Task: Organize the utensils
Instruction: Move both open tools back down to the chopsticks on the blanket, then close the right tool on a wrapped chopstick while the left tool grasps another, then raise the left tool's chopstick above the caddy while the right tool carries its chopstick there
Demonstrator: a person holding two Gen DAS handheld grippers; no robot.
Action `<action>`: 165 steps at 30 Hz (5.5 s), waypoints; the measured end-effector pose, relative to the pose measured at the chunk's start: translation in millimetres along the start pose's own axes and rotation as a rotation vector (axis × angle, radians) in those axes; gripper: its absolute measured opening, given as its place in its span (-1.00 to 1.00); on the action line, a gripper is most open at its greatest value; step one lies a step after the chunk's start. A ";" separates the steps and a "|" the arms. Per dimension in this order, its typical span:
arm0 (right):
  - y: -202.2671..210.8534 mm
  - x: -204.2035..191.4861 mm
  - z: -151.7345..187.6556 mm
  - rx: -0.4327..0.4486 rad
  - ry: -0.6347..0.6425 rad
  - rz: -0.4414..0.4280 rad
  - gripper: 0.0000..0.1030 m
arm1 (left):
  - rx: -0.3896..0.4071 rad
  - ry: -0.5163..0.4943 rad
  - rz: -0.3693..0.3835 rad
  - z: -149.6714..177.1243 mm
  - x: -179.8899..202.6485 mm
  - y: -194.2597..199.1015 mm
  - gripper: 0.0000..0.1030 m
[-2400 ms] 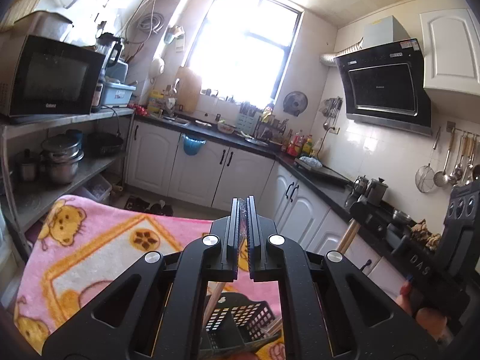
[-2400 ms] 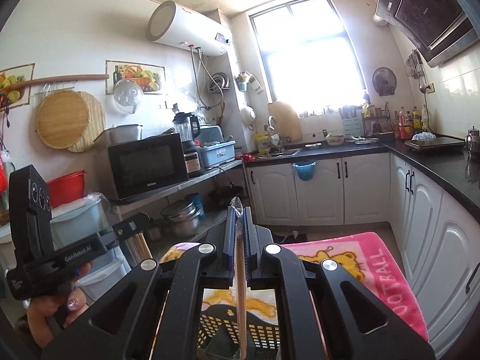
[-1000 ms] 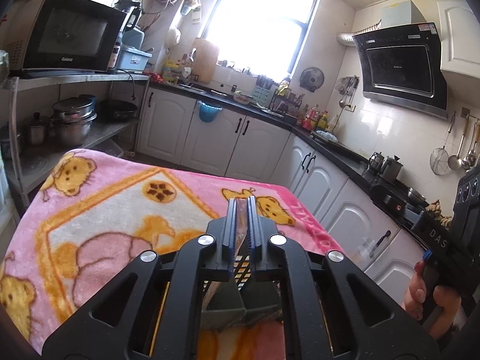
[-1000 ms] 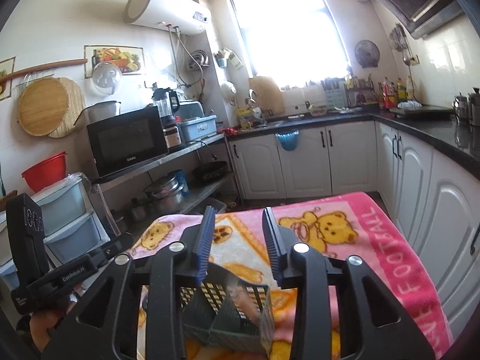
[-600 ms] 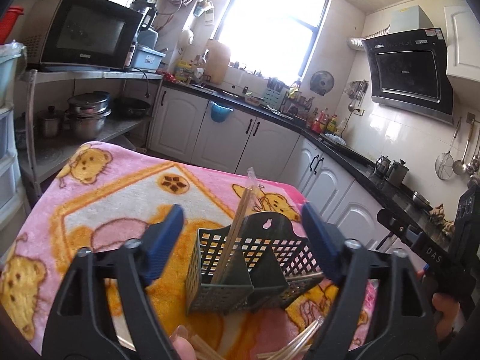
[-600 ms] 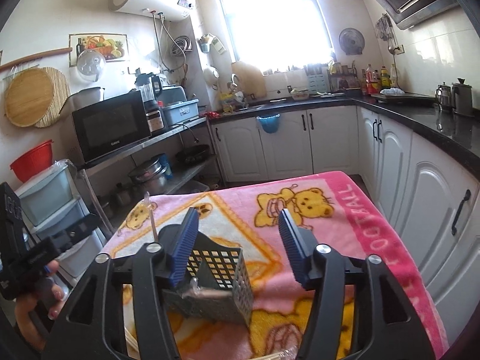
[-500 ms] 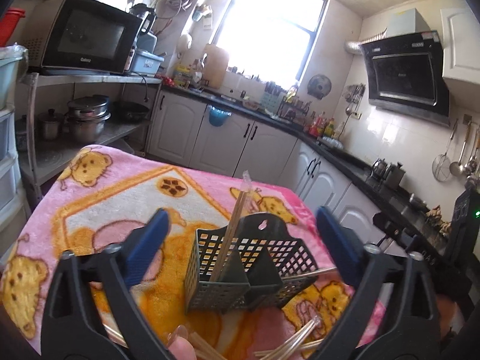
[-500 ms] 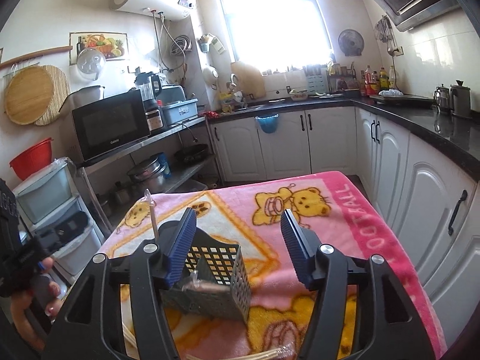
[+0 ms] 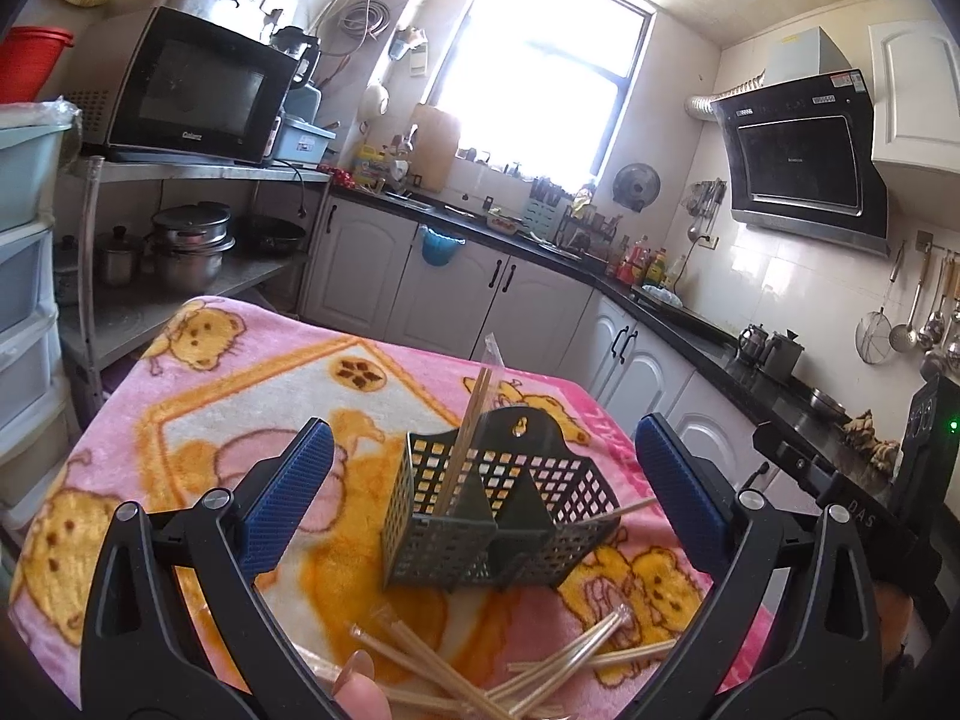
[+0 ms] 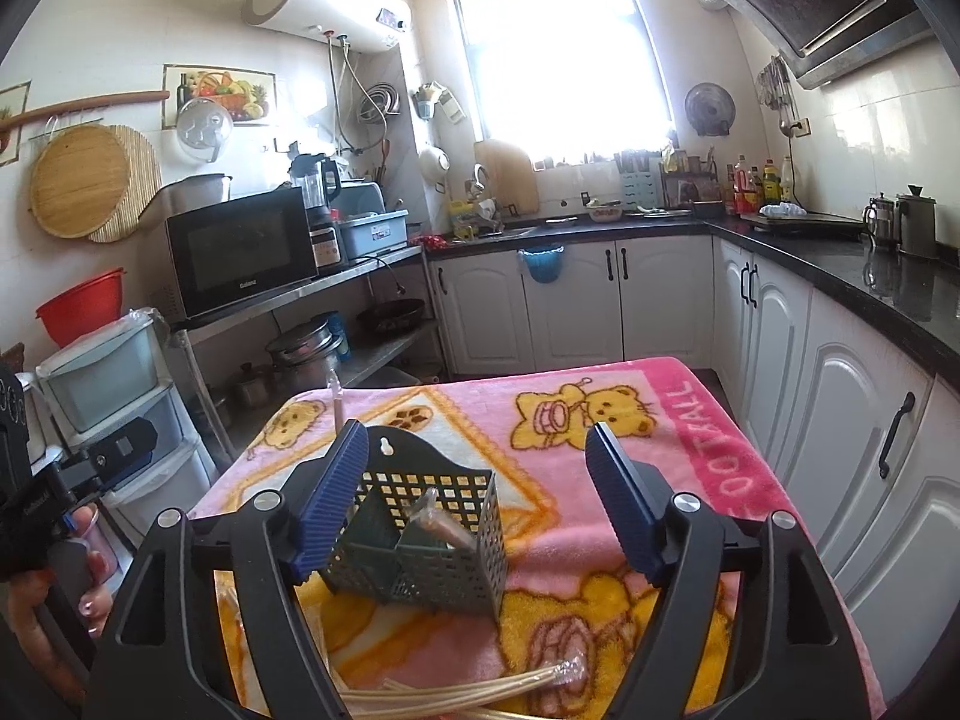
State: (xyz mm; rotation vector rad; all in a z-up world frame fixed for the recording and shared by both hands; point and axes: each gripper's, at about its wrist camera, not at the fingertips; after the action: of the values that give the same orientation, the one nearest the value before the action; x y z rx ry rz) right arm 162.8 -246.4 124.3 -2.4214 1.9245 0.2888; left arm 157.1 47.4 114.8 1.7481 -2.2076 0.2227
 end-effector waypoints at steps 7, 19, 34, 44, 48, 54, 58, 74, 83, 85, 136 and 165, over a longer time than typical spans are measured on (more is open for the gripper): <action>12.4 -4.1 9.4 -0.012 0.017 -0.007 0.45 | -0.027 -0.005 -0.006 15.5 -1.9 11.9 0.80; 18.1 1.1 33.8 -0.078 0.015 -0.006 0.46 | -0.093 0.015 -0.065 41.5 -18.6 20.5 0.80; 18.1 15.6 91.2 -0.214 -0.001 0.021 0.45 | -0.256 0.011 -0.086 92.1 -30.4 9.6 0.80; 19.8 27.8 118.3 -0.272 -0.020 0.041 0.45 | -0.373 0.003 -0.022 125.4 -17.0 -8.6 0.74; 17.3 33.4 124.0 -0.291 -0.022 0.050 0.45 | -0.424 0.022 -0.011 135.7 -16.0 -22.8 0.56; 7.8 43.0 131.9 -0.326 -0.022 0.064 0.44 | -0.488 0.053 -0.017 146.4 -18.7 -46.0 0.35; -4.3 52.1 137.9 -0.356 -0.032 0.071 0.33 | -0.502 0.037 -0.037 148.0 -20.9 -60.0 0.31; -63.0 80.1 162.6 -0.503 -0.108 0.046 -0.35 | -0.572 0.061 -0.116 153.3 -41.7 -101.6 0.18; -67.9 84.2 166.7 -0.528 -0.120 0.031 -0.65 | -0.600 0.053 -0.155 156.7 -39.6 -117.4 0.13; -68.1 85.1 167.0 -0.527 -0.122 0.031 -0.72 | -0.604 0.051 -0.164 157.2 -39.1 -119.7 0.09; 17.6 -24.3 36.8 -0.151 0.014 -0.218 -0.98 | -0.260 -0.023 0.004 42.1 9.8 -26.6 -0.86; 22.3 -68.8 -20.0 -0.045 0.096 -0.297 -0.98 | -0.159 -0.058 0.166 -18.5 52.0 -18.7 -0.95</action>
State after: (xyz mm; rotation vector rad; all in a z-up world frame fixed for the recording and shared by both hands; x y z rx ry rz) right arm 128.9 -188.2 157.3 -2.7493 1.5713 0.2090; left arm 167.3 0.9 148.4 1.5077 -2.3436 0.0325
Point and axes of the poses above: each gripper's, at about its wrist camera, not at the fingertips, and y roughly against the way its jaws point, x to its right, z to its underside, and after that the axes turned 14 degrees about x, right-handed
